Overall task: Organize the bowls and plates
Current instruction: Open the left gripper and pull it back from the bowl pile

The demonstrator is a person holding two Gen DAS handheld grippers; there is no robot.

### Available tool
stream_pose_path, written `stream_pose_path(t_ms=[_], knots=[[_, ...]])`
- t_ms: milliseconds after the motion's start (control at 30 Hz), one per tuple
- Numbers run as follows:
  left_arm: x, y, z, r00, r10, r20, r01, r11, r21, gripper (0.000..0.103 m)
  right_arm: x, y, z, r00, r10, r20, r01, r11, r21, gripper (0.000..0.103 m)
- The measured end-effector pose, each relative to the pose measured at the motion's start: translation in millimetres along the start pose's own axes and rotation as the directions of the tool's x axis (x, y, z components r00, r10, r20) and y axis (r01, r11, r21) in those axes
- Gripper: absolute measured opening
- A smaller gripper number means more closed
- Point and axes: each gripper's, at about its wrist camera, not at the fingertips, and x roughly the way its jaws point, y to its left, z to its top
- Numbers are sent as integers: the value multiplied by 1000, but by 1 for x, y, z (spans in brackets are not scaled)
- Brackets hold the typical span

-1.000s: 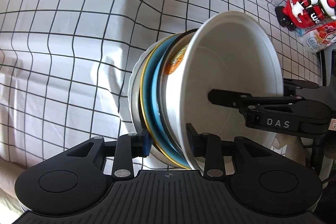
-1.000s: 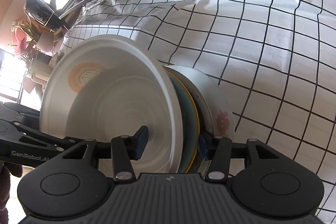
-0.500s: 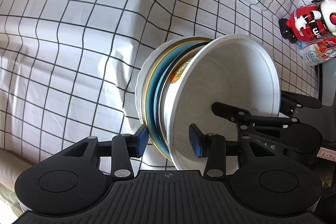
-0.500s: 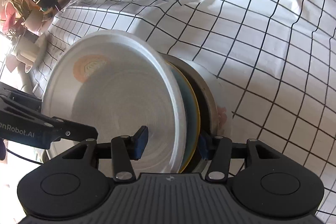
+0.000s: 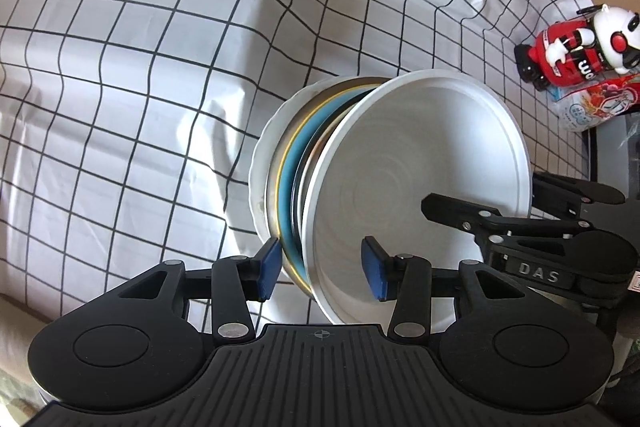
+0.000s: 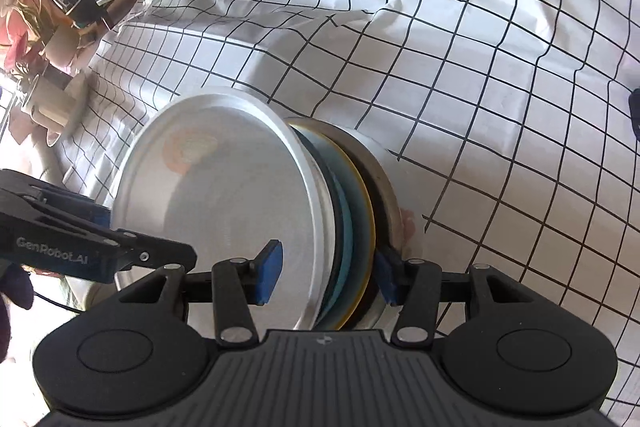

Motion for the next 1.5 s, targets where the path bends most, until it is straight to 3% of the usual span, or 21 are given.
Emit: stream_pose_path(t_ms=[500,667,933,1000,1033,1133,1233,1300,1500], knots=[[4,5,5,998,-50,25,49,998,27,50,-6,1,2,999,-33,-11,33,999,5,47],[4,4,5,998,-51,22,50,998,38,50,-9,11,2,996,-87,-25,87,996,-13,49],[4,6,5,997,-67,28,65,996,66,50,-27,19,11,978,-188,95,195,978,-70,50],[-1,8,6,995,-82,52,77,993,84,46,-29,14,14,966,-229,117,237,970,-57,50],[-5,8,7,993,-96,69,89,991,95,39,-29,10,16,967,-229,115,236,971,-47,51],[-20,9,12,985,-133,111,118,984,135,39,-25,0,18,969,-228,92,229,973,0,51],[-27,8,17,984,-117,136,94,981,170,39,-19,-3,17,967,-237,96,236,971,26,51],[-22,10,20,986,-84,142,58,982,179,42,-18,-6,16,967,-236,99,232,971,51,51],[-7,16,11,980,-116,164,87,981,172,45,-9,4,9,954,-283,99,281,959,35,52]])
